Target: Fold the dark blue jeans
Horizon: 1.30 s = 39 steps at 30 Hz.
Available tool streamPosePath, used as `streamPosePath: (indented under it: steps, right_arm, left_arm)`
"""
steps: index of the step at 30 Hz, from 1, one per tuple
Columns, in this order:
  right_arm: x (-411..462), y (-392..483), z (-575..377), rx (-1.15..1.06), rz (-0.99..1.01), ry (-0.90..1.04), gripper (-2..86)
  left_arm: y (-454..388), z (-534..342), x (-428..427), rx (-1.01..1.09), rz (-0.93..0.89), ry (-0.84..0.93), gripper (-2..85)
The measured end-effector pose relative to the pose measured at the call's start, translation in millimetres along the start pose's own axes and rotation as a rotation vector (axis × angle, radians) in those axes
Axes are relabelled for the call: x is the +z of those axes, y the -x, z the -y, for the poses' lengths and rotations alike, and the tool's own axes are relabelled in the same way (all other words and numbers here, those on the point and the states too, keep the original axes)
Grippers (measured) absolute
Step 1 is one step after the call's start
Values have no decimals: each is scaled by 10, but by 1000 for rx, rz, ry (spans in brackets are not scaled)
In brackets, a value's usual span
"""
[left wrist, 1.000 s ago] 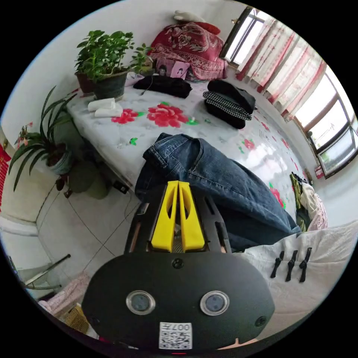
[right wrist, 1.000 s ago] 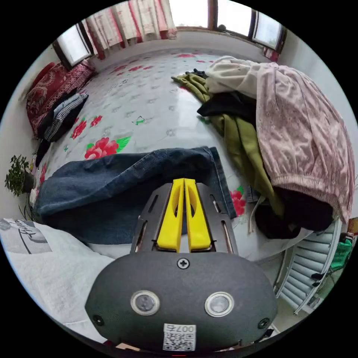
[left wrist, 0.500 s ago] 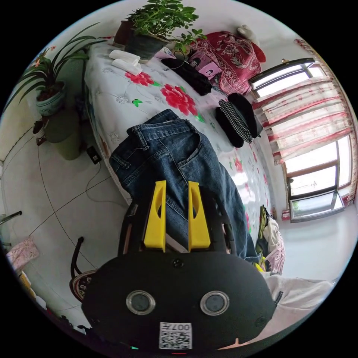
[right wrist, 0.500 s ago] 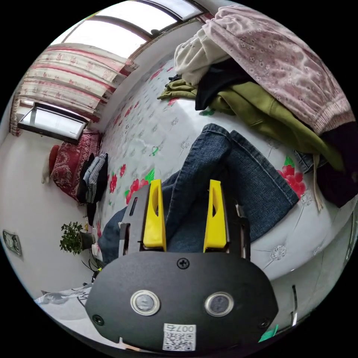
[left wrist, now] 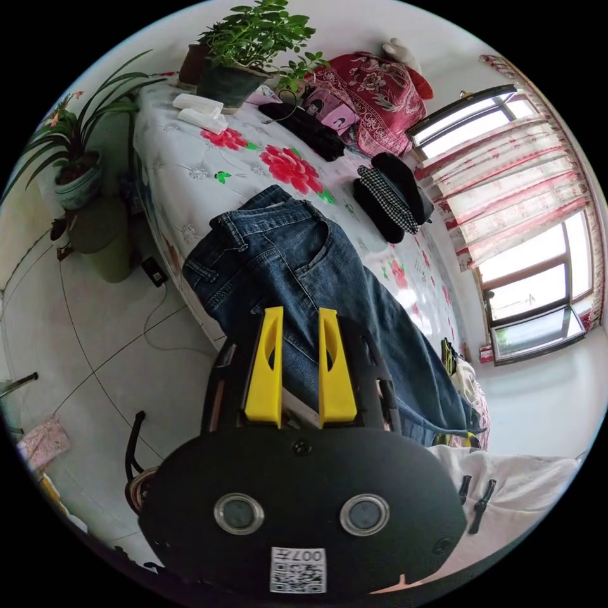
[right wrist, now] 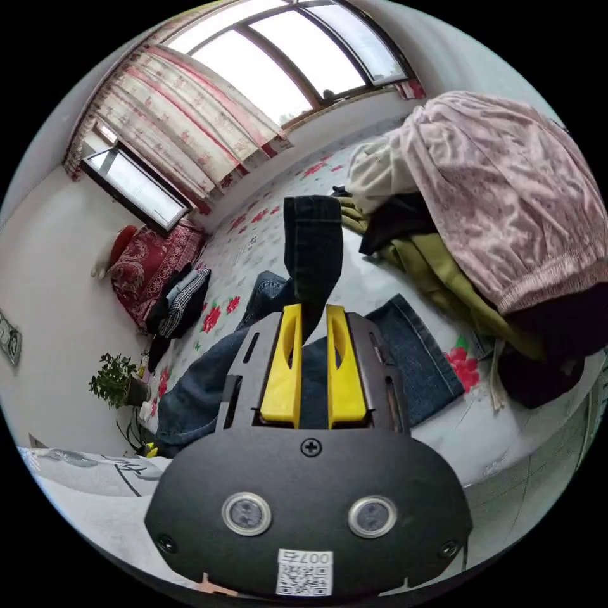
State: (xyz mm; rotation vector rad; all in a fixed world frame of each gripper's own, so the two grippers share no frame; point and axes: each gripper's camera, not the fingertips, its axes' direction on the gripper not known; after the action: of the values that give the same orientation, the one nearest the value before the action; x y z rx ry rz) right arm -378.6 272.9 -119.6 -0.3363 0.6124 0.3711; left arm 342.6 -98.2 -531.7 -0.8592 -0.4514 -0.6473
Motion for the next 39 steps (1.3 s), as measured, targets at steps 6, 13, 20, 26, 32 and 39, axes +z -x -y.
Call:
streamPosePath:
  steps: [6, 13, 20, 26, 32, 39]
  right_arm:
    - [397, -874, -557, 392, -40, 166, 43]
    - [611, -986, -372, 505, -28, 122, 33]
    - [983, -945, -66, 529, -85, 213, 2]
    - [1012, -796, -19, 517, -143, 225, 9]
    - [1085, -664, 35, 532, -165, 226, 7]
    - [948, -491, 148, 482, -106, 181, -1]
  left_arm:
    - [80, 15, 52, -69, -7, 27, 88]
    - [-52, 227, 25, -70, 24, -2, 99]
    - [-76, 417, 22, -114, 69, -15, 115]
    - [-129, 581, 165, -120, 83, 5, 112]
    - [-179, 813, 525, -133, 155, 117, 78]
    - [-736, 995, 14, 32, -69, 77, -5]
